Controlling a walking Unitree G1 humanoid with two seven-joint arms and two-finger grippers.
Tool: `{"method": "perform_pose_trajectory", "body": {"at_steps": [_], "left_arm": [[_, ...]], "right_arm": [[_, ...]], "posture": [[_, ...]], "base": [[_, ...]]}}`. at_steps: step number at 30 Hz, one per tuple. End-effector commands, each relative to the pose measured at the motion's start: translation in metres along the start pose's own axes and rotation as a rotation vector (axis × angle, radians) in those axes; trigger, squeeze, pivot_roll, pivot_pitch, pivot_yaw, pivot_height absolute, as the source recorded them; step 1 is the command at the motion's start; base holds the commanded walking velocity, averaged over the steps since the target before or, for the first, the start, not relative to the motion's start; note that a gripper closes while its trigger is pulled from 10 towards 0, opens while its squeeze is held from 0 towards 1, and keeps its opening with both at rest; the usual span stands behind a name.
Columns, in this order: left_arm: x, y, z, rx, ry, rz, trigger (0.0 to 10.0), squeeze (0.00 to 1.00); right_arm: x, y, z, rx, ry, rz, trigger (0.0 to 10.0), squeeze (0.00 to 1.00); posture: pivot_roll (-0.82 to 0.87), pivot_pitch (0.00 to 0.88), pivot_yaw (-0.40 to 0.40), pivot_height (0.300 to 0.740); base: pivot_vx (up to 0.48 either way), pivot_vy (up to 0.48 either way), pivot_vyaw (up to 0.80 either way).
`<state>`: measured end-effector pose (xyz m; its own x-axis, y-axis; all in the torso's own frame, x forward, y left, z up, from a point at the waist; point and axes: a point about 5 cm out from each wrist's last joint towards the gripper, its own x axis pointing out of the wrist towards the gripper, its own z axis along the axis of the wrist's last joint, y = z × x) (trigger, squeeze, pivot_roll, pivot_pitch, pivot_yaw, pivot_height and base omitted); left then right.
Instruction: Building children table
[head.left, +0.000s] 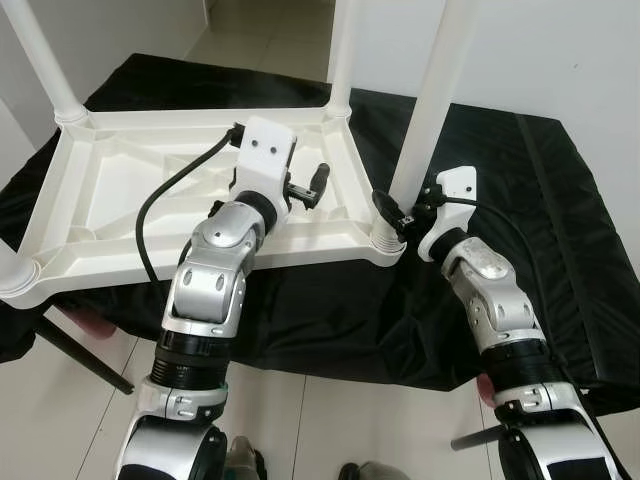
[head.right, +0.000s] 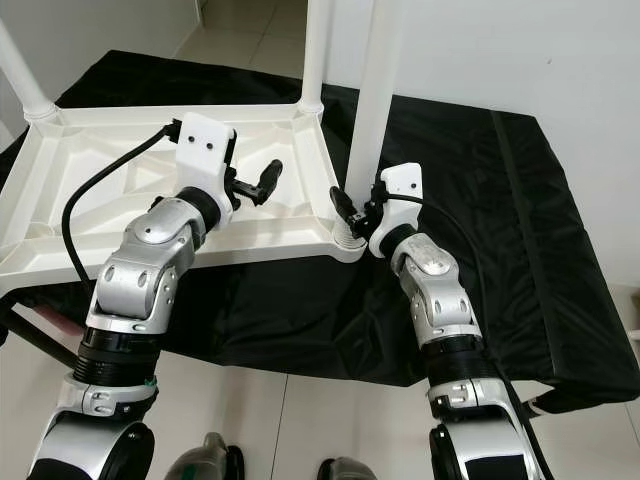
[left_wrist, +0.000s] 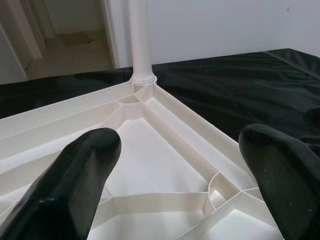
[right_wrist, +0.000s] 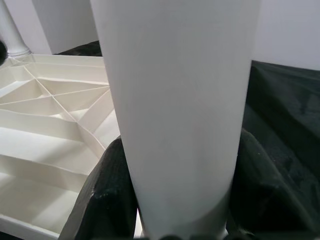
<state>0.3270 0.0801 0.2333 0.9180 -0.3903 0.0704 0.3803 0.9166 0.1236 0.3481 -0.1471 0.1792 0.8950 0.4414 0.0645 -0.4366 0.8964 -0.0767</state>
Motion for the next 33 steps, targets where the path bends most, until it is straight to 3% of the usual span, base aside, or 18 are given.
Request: {"method": "perform_pose_trajectory", "body": {"at_steps": [1,16,23,33], "left_arm": [[-0.001,-0.001,0.008,0.024,-0.035,0.058,10.0,0.0],[-0.003,-0.004,0.012,0.055,-0.051,0.056,10.0,0.0],[-0.003,-0.003,0.012,0.057,-0.052,0.057,10.0,0.0],[-0.003,-0.004,0.014,0.065,-0.059,0.057,10.0,0.0]], "right_arm": [[-0.002,-0.004,-0.024,0.057,0.137,-0.022,10.0,0.0],[0.005,-0.016,-0.031,0.238,0.211,-0.092,10.0,0.0],[0.002,-0.018,-0.033,0.256,0.213,-0.111,10.0,0.0],[-0.014,-0.021,-0.046,0.265,0.199,-0.159,10.0,0.0]], "posture": [[0.07,0.074,-0.031,0.74],[0.07,0.073,-0.039,0.74],[0.07,0.072,-0.039,0.74],[0.07,0.067,-0.035,0.74]], "base": [[0.0,0.0,0.0],[0.0,0.0,0.0],[0.0,0.0,0.0],[0.0,0.0,0.0]]}}
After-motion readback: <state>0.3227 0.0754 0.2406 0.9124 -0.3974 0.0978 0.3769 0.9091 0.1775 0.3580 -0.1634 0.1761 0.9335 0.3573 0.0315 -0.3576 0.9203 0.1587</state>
